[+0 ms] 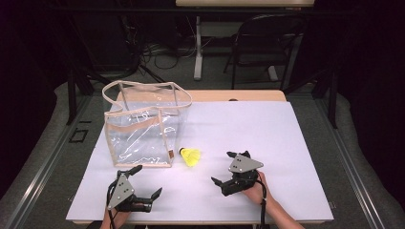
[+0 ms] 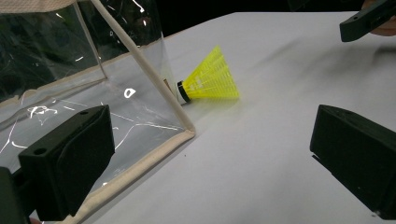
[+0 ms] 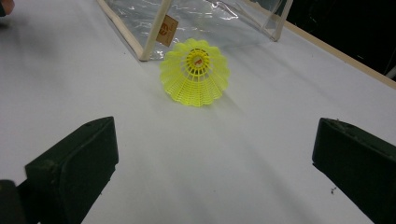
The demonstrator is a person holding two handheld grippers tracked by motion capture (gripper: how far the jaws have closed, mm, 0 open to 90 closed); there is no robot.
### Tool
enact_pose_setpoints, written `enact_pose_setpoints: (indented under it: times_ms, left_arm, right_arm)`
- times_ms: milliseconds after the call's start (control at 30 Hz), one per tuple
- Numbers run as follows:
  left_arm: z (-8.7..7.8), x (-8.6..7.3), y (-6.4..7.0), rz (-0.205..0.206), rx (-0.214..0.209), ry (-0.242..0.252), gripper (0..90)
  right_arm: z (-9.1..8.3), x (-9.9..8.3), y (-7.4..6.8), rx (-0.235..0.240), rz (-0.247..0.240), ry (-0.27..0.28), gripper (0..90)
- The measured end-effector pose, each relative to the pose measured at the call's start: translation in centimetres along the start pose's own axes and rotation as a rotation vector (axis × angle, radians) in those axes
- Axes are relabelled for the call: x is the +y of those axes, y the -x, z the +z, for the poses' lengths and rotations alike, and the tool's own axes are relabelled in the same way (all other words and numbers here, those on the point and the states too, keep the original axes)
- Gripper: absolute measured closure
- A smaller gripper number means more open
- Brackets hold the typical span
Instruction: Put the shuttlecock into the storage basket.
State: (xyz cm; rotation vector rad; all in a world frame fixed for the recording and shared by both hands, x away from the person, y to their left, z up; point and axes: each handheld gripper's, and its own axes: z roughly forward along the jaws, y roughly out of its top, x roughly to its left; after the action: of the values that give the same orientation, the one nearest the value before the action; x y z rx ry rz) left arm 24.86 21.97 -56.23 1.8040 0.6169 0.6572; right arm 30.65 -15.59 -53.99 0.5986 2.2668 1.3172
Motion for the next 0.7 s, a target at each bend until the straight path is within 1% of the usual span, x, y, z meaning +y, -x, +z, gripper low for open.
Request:
enact_pose_setpoints:
  times_ms: [267,333,700]
  left_arm:
    - [0.0,0.0,0.0,0.002,-0.003,0.005,0.0]
    - [0.0,0.0,0.0,0.001,-0.004,0.005,0.0]
    - [0.0,0.0,0.0,0.002,-0.004,0.002,0.0]
  right_arm:
    - [1.1,0.6,0.1,0.024,0.001,-0.014,0.0]
    - [1.6,0.8,0.2,0.036,0.008,-0.022,0.0]
    - [3.1,1.4,0.9,0.05,0.014,-0.045,0.0]
